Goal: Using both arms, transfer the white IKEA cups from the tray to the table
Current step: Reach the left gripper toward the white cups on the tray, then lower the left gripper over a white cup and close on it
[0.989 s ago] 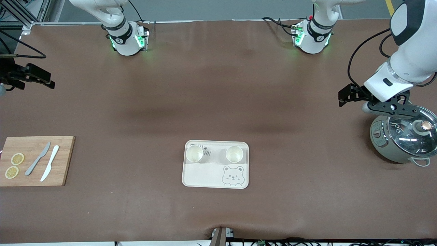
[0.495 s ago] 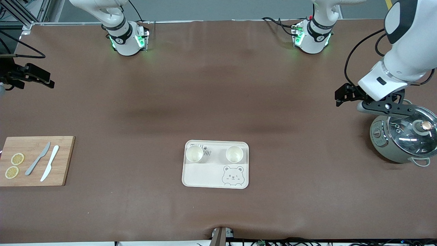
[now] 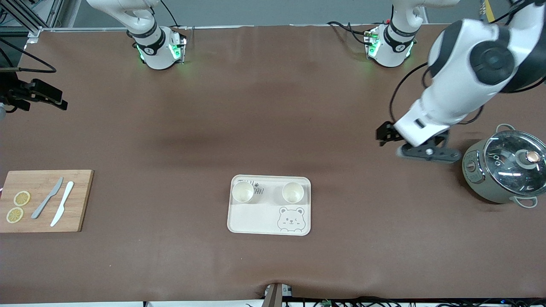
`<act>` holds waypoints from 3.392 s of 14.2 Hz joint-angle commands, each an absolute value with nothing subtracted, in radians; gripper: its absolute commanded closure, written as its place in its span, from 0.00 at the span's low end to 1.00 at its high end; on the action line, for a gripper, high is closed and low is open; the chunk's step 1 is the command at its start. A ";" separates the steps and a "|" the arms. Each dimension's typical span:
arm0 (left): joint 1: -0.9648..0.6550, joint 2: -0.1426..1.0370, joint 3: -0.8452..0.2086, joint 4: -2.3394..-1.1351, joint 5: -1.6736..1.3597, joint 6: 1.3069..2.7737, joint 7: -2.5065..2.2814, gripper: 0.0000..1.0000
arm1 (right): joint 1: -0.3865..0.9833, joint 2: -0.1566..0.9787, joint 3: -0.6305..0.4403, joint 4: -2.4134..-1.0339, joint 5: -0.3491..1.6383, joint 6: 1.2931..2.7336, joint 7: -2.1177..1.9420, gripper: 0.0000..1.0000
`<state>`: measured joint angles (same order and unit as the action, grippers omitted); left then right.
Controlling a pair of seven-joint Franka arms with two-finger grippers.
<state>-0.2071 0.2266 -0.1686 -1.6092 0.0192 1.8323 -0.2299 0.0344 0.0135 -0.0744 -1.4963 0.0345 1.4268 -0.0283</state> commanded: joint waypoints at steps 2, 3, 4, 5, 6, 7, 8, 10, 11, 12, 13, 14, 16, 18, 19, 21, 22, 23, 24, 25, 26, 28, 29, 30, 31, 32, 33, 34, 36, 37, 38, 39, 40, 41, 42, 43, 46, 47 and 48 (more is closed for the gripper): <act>-0.279 0.359 -0.170 -1.477 0.044 1.864 -0.330 0.00 | 0.025 0.011 -0.069 -1.493 0.037 1.419 -0.038 0.00; -0.296 0.391 -0.170 -1.441 0.044 1.865 -0.340 0.00 | 0.026 0.011 -0.069 -1.493 0.035 1.419 -0.037 0.00; -0.313 0.426 -0.166 -1.402 0.044 1.865 -0.353 0.00 | 0.026 0.011 -0.069 -1.493 0.035 1.419 -0.037 0.00; -0.328 0.464 -0.160 -1.361 0.044 1.865 -0.357 0.00 | 0.026 0.014 -0.069 -1.493 0.037 1.419 -0.037 0.00; -0.346 0.506 -0.153 -1.321 0.046 1.865 -0.359 0.00 | 0.029 0.015 -0.069 -1.493 0.035 1.419 -0.035 0.00; -0.362 0.540 -0.138 -1.284 0.052 1.865 -0.362 0.00 | 0.032 0.015 -0.068 -1.493 0.035 1.419 -0.034 0.00; -0.389 0.572 -0.118 -1.255 0.072 1.867 -0.364 0.00 | 0.029 0.015 -0.067 -1.493 0.037 1.419 -0.034 0.00; -0.466 0.630 -0.048 -1.218 0.078 1.897 -0.393 0.00 | 0.029 0.017 -0.067 -1.493 0.035 1.410 -0.029 0.00; -0.509 0.653 -0.008 -1.209 0.077 1.908 -0.403 0.00 | 0.029 0.017 -0.067 -1.493 0.035 1.410 -0.029 0.00; -0.547 0.678 0.023 -1.192 0.077 1.913 -0.417 0.00 | 0.029 0.017 -0.067 -1.493 0.035 1.407 -0.029 0.00; -0.576 0.695 0.044 -1.175 0.077 1.927 -0.431 0.00 | 0.028 0.015 -0.067 -1.493 0.035 1.407 -0.029 0.00; -0.590 0.704 0.052 -1.174 0.075 1.957 -0.454 0.00 | 0.028 0.015 -0.067 -1.493 0.035 1.407 -0.031 0.00; -0.592 0.729 0.048 -1.173 0.072 1.994 -0.479 0.00 | 0.031 0.017 -0.067 -1.493 0.037 1.407 -0.029 0.00; -0.592 0.745 0.044 -1.177 0.068 2.016 -0.479 0.00 | 0.031 0.017 -0.067 -1.493 0.035 1.407 -0.029 0.00; -0.591 0.759 0.043 -1.177 0.064 2.026 -0.479 0.00 | 0.026 0.017 -0.067 -1.493 0.037 1.407 -0.031 0.00; -0.584 0.779 0.044 -1.183 0.039 2.031 -0.469 0.00 | 0.025 0.018 -0.069 -1.491 0.040 1.407 -0.032 0.00; -0.584 0.797 0.044 -1.184 0.026 2.042 -0.474 0.00 | 0.025 0.018 -0.069 -1.491 0.040 1.407 -0.032 0.00; -0.587 0.811 0.044 -1.190 0.012 2.055 -0.474 0.00 | 0.025 0.018 -0.069 -1.493 0.040 1.407 -0.031 0.00; -0.588 0.822 0.044 -1.196 -0.011 2.081 -0.476 0.00 | 0.025 0.018 -0.069 -1.493 0.040 1.407 -0.032 0.00; -0.591 0.836 0.046 -1.206 -0.029 2.106 -0.479 0.00 | 0.028 0.018 -0.069 -1.493 0.040 1.407 -0.031 0.00; -0.591 0.850 0.046 -1.207 -0.032 2.129 -0.483 0.00 | 0.029 0.018 -0.069 -1.493 0.040 1.405 -0.032 0.00; -0.592 0.868 0.044 -1.207 -0.040 2.170 -0.483 0.00 | 0.029 0.018 -0.068 -1.493 0.040 1.405 -0.031 0.00; -0.592 0.876 0.044 -1.207 -0.040 2.183 -0.485 0.00 | 0.031 0.018 -0.067 -1.493 0.040 1.405 -0.032 0.00; -0.595 0.882 0.044 -1.207 -0.041 2.190 -0.485 0.00 | 0.032 0.018 -0.067 -1.493 0.040 1.404 -0.031 0.00; -0.598 0.891 0.044 -1.207 -0.041 2.195 -0.485 0.00 | 0.031 0.018 -0.067 -1.493 0.041 1.398 -0.031 0.00; -0.600 0.897 0.044 -1.207 -0.041 2.198 -0.485 0.00 | 0.031 0.018 -0.067 -1.493 0.041 1.396 -0.031 0.00; -0.600 0.906 0.044 -1.206 -0.040 2.201 -0.495 0.00 | 0.029 0.018 -0.067 -1.493 0.041 1.394 -0.031 0.00; -0.601 0.908 0.044 -1.206 -0.038 2.223 -0.502 0.00 | 0.031 0.018 -0.067 -1.493 0.040 1.394 -0.029 0.00; -0.609 0.922 0.046 -1.206 -0.038 2.238 -0.512 0.00 | 0.031 0.018 -0.067 -1.491 0.040 1.394 -0.029 0.00; -0.612 0.925 0.045 -1.206 -0.040 2.250 -0.518 0.00 | 0.029 0.018 -0.067 -1.491 0.041 1.394 -0.031 0.00; -0.612 0.928 0.044 -1.206 -0.038 2.253 -0.526 0.00 | 0.029 0.018 -0.067 -1.491 0.040 1.394 -0.031 0.00; -0.614 0.928 0.046 -1.204 -0.040 2.255 -0.528 0.00 | 0.029 0.018 -0.067 -1.491 0.040 1.394 -0.031 0.00; -0.614 0.928 0.045 -1.204 -0.038 2.256 -0.528 0.00 | 0.029 0.018 -0.067 -1.491 0.040 1.394 -0.029 0.00; -0.614 0.930 0.044 -1.204 -0.038 2.256 -0.528 0.00 | 0.029 0.018 -0.067 -1.491 0.041 1.394 -0.031 0.00; -0.614 0.930 0.044 -1.204 -0.038 2.261 -0.528 0.00 | 0.031 0.018 -0.067 -1.491 0.040 1.394 -0.031 0.00; -0.614 0.930 0.044 -1.206 -0.038 2.266 -0.529 0.00 | 0.031 0.018 -0.067 -1.491 0.040 1.394 -0.031 0.00; -0.617 0.930 0.044 -1.206 -0.038 2.267 -0.543 0.51 | 0.025 0.018 -0.067 -1.491 0.040 1.394 -0.032 0.00; -0.621 0.930 0.044 -1.206 -0.038 2.267 -0.548 0.85 | 0.025 0.018 -0.067 -1.491 0.040 1.394 -0.032 0.00; -0.621 0.928 0.044 -1.206 -0.037 2.267 -0.545 1.00 | 0.028 0.018 -0.067 -1.491 0.040 1.394 -0.029 0.00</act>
